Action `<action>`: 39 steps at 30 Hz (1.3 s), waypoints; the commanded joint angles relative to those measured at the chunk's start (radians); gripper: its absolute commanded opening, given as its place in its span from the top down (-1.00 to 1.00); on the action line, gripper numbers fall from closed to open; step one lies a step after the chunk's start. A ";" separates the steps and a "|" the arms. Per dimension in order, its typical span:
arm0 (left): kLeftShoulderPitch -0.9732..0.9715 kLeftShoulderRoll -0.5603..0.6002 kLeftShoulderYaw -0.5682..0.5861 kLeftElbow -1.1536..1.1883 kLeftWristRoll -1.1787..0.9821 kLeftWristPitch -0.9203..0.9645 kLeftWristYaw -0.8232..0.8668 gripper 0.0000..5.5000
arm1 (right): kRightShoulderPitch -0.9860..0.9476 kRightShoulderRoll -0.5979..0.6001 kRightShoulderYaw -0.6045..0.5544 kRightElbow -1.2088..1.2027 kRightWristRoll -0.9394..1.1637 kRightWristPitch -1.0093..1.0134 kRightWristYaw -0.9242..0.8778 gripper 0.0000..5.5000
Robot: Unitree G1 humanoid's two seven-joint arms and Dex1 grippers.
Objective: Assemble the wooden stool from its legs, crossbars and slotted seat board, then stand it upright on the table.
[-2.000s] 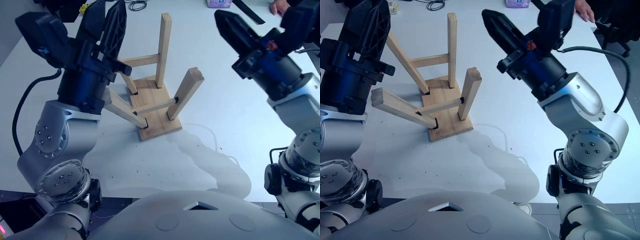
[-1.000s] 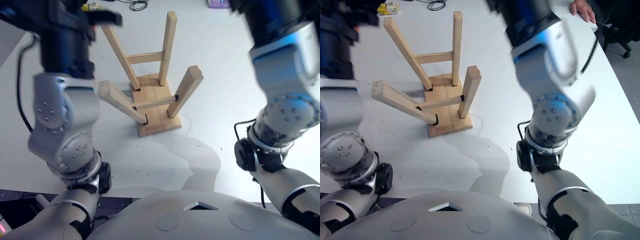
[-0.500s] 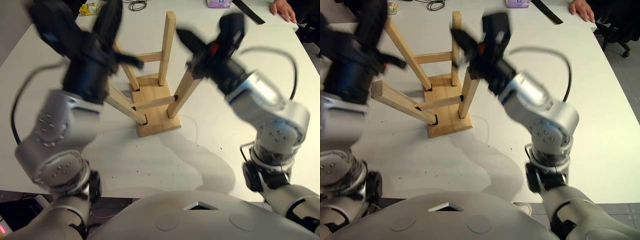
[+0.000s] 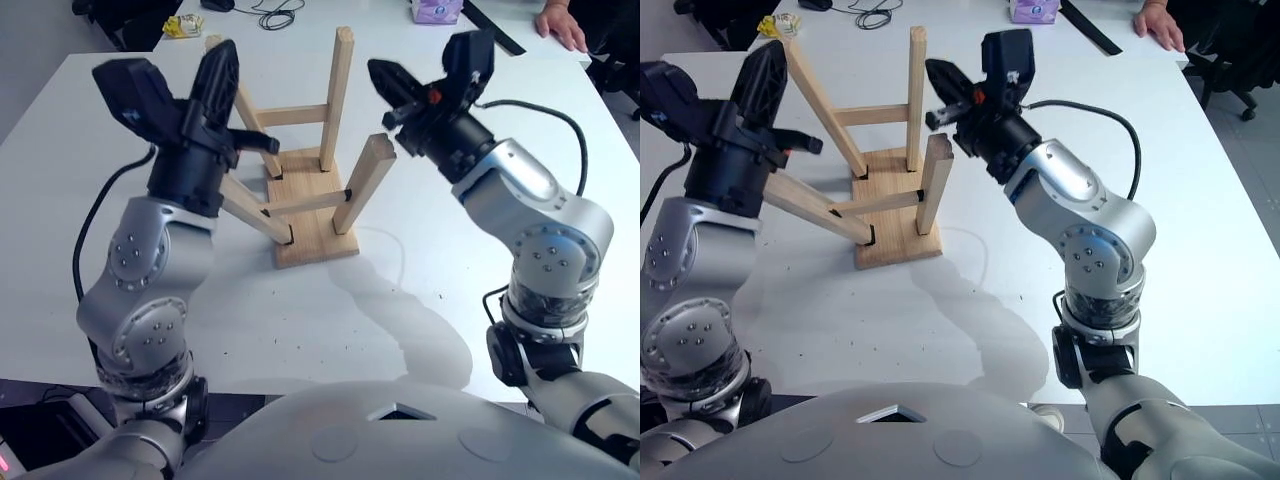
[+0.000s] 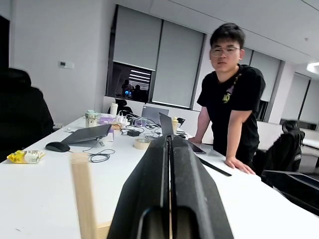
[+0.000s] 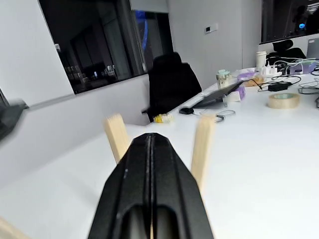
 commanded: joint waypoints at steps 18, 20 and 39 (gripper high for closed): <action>0.136 0.021 -0.234 0.252 0.182 -0.030 -0.095 0.99 | 0.082 0.026 0.161 0.153 -0.138 -0.045 0.065 1.00; 0.110 -0.006 -0.211 0.226 0.170 -0.067 -0.113 0.99 | 0.073 0.035 0.140 0.139 -0.131 -0.060 0.079 1.00; 0.588 -0.109 0.001 -0.095 0.320 -0.132 0.061 0.99 | 0.405 0.057 -0.187 -0.133 -0.152 0.138 -0.203 1.00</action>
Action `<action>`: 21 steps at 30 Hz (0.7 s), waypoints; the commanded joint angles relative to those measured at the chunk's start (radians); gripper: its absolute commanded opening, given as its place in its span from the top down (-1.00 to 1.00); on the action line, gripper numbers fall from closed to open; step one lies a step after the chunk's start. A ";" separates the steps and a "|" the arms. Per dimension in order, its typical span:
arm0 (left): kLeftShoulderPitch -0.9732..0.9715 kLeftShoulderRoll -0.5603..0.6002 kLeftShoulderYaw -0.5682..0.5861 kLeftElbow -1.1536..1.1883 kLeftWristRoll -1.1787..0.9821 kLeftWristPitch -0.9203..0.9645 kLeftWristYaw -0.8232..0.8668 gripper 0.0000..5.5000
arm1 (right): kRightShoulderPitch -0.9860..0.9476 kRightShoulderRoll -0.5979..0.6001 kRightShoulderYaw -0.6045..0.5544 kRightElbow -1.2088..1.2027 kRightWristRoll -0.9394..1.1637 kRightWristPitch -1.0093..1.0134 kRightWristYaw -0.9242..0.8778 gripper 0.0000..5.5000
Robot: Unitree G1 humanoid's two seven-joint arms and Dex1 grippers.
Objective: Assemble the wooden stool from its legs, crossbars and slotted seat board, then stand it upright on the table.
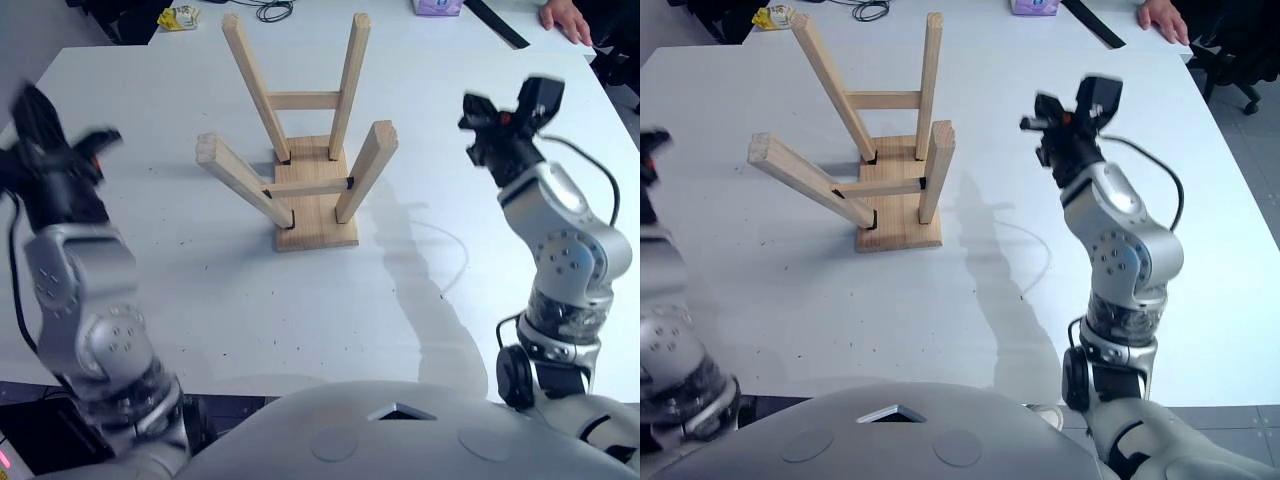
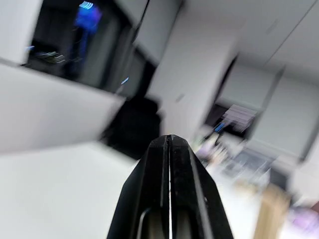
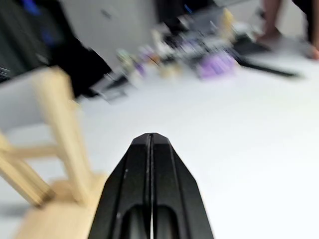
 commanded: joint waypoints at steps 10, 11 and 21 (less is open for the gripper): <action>0.130 -0.094 -0.211 -0.130 0.403 0.065 0.083 0.99 | 0.096 0.082 0.031 -0.294 -0.160 0.195 -0.277 1.00; 0.133 -0.105 -0.172 -0.118 0.423 0.069 0.101 0.99 | 0.094 0.075 0.030 -0.290 -0.190 0.197 -0.285 1.00; -0.046 -0.053 -0.578 -0.136 0.119 0.253 -0.340 0.99 | 0.036 0.211 0.191 -0.346 0.207 0.304 0.066 1.00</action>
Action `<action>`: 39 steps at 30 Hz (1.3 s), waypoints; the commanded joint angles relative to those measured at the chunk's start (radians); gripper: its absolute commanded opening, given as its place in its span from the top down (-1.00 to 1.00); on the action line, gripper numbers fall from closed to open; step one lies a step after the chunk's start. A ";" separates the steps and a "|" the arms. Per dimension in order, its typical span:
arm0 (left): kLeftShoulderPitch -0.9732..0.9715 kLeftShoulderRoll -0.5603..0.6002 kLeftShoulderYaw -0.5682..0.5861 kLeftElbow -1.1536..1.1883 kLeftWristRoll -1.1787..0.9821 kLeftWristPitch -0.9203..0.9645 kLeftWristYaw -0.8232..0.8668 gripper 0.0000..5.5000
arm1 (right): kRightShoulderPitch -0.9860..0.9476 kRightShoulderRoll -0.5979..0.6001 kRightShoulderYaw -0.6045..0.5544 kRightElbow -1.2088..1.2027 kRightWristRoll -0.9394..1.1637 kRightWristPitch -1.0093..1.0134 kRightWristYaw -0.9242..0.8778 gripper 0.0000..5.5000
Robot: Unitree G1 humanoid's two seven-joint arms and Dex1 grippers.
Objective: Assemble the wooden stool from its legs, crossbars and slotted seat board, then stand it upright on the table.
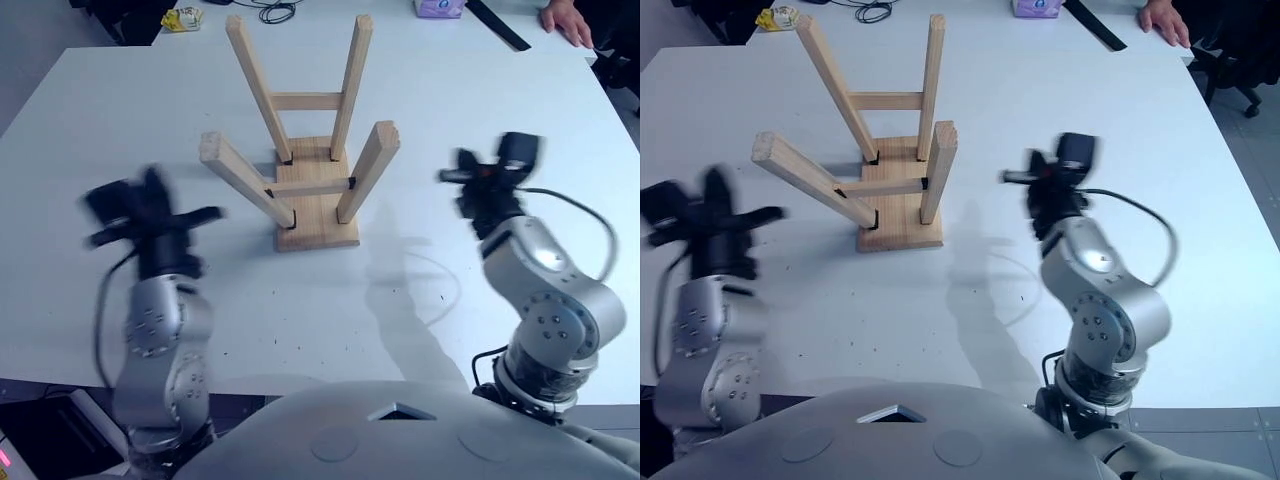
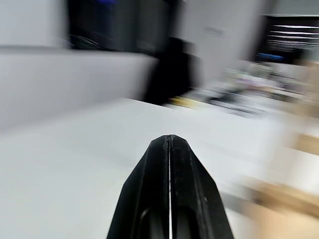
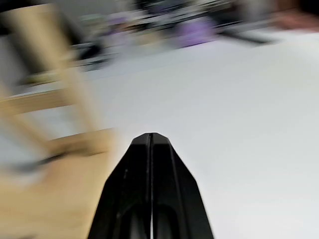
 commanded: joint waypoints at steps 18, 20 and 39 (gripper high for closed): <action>-0.076 0.020 0.213 0.005 -0.214 0.012 -0.086 0.99 | -0.123 -0.185 -0.089 0.035 0.137 -0.023 0.255 1.00; -0.148 -0.003 0.329 0.012 -0.327 -0.032 -0.045 0.99 | -0.172 -0.167 -0.193 0.081 0.172 -0.071 0.240 1.00; -0.289 0.318 0.263 0.007 -0.678 -0.028 -0.154 0.99 | -0.284 -0.426 -0.119 0.145 0.476 -0.229 0.455 1.00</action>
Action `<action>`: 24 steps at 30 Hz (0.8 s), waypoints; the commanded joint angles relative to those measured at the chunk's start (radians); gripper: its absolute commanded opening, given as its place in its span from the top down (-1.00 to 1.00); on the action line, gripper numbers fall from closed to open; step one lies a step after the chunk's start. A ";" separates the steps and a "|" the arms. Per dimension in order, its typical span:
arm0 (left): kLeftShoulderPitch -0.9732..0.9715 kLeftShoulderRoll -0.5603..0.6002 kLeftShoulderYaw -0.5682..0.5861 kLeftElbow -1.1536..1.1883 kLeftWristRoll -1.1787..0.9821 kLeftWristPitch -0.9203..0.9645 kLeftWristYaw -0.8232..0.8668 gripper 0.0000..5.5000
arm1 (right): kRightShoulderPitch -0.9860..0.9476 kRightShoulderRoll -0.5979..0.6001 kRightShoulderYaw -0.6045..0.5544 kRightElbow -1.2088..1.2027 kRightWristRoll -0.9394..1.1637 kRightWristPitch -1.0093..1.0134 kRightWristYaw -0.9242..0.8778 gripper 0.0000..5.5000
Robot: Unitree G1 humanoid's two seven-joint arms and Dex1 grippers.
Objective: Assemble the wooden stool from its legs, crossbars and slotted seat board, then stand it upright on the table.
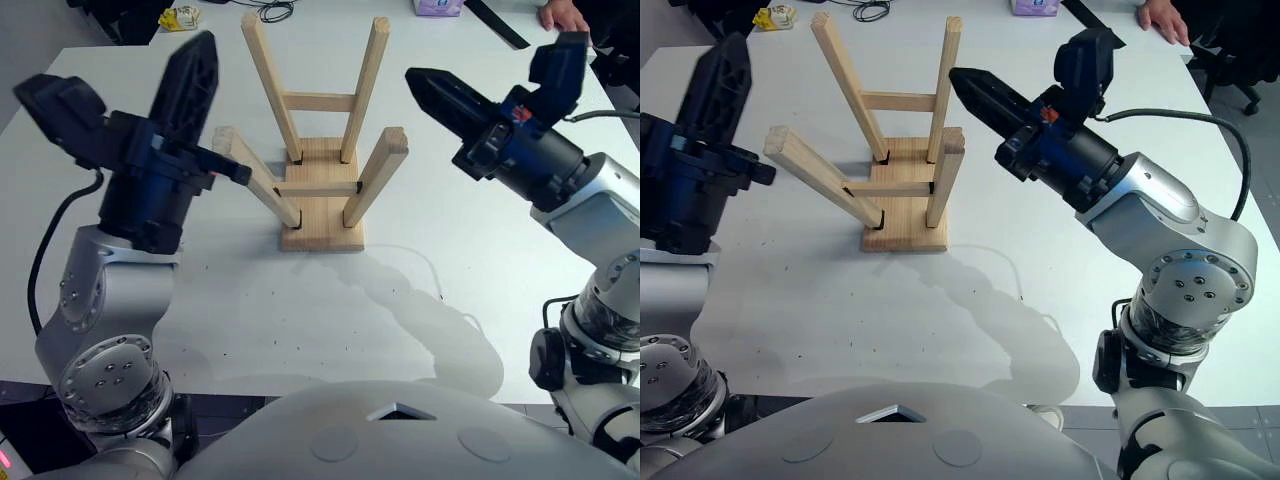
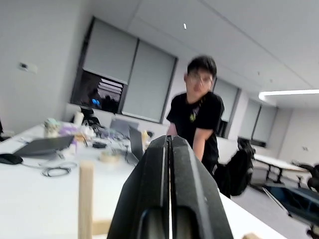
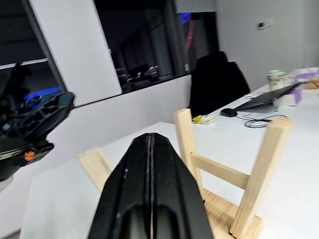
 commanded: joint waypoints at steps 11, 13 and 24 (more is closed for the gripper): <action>-0.067 0.101 0.052 0.085 -0.079 -0.051 0.029 0.99 | -0.045 -0.018 0.019 0.052 0.108 -0.137 -0.023 1.00; 0.041 0.170 -0.028 0.153 -0.080 0.113 0.082 0.99 | 0.015 -0.119 0.135 0.038 -0.020 -0.068 0.017 1.00; 0.085 0.197 -0.063 0.140 -0.079 0.088 0.053 0.99 | 0.036 -0.130 0.183 0.048 -0.070 -0.088 0.035 1.00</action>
